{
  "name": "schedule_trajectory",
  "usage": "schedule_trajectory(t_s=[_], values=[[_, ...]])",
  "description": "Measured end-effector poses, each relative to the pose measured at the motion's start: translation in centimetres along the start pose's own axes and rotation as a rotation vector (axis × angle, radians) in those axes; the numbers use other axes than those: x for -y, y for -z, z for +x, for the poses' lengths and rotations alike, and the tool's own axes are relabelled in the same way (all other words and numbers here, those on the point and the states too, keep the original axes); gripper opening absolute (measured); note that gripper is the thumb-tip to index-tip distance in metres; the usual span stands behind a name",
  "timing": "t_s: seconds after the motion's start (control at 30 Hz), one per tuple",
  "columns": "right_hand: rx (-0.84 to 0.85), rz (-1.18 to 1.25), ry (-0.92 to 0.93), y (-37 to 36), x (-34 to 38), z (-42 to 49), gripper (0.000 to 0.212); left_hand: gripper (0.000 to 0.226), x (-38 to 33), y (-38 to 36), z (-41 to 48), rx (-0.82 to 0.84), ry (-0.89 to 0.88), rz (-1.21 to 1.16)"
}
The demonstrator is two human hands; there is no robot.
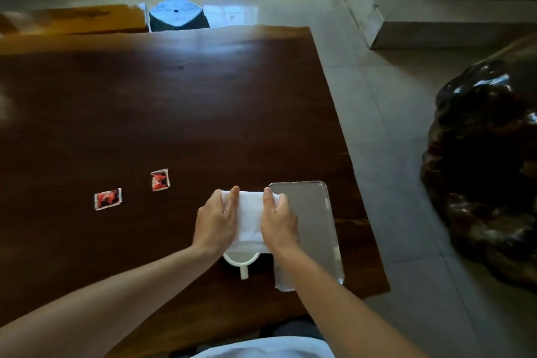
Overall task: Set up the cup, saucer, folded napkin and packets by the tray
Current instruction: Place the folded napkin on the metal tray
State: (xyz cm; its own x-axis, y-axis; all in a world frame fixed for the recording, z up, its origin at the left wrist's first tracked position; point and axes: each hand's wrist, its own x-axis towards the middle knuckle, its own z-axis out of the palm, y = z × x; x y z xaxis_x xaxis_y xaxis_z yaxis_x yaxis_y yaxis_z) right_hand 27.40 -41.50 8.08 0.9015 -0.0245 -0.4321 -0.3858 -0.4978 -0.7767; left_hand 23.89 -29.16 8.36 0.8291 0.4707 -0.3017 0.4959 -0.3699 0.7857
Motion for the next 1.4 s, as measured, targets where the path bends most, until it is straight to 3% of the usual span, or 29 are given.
schedule_trajectory(t_s=[0.2,0.53,0.67,0.8,0.87,1.13,1.27,1.4], values=[[-0.012,-0.004,0.102,4.0,-2.4,4.5,0.037,0.049,-2.5,-5.3,0.9,-0.108,-0.100,-0.011],[-0.018,0.003,0.313,7.7,-2.1,7.7,0.027,0.050,-5.0,-8.2,2.5,-0.167,-0.152,-0.026],[0.071,0.072,0.241,9.3,-1.9,8.1,0.029,0.053,-6.3,-8.7,2.7,-0.113,-0.056,-0.086],[0.192,0.088,0.137,10.2,-2.4,7.6,0.040,0.041,-6.0,-9.9,2.4,0.104,0.171,-0.260],[0.197,0.054,0.094,10.0,-3.0,7.5,0.044,0.035,-5.6,-10.8,2.2,0.105,0.156,-0.206],[0.038,0.039,0.158,10.2,-6.1,9.2,0.018,0.033,-5.7,-13.6,2.3,0.035,0.031,-0.050],[0.075,0.055,0.029,10.5,-7.6,10.8,0.017,0.033,-5.3,-15.3,3.1,0.029,0.082,-0.042],[0.200,0.072,-0.125,11.6,-9.2,12.9,0.024,0.019,-3.7,-16.8,3.8,0.166,0.274,-0.152]])
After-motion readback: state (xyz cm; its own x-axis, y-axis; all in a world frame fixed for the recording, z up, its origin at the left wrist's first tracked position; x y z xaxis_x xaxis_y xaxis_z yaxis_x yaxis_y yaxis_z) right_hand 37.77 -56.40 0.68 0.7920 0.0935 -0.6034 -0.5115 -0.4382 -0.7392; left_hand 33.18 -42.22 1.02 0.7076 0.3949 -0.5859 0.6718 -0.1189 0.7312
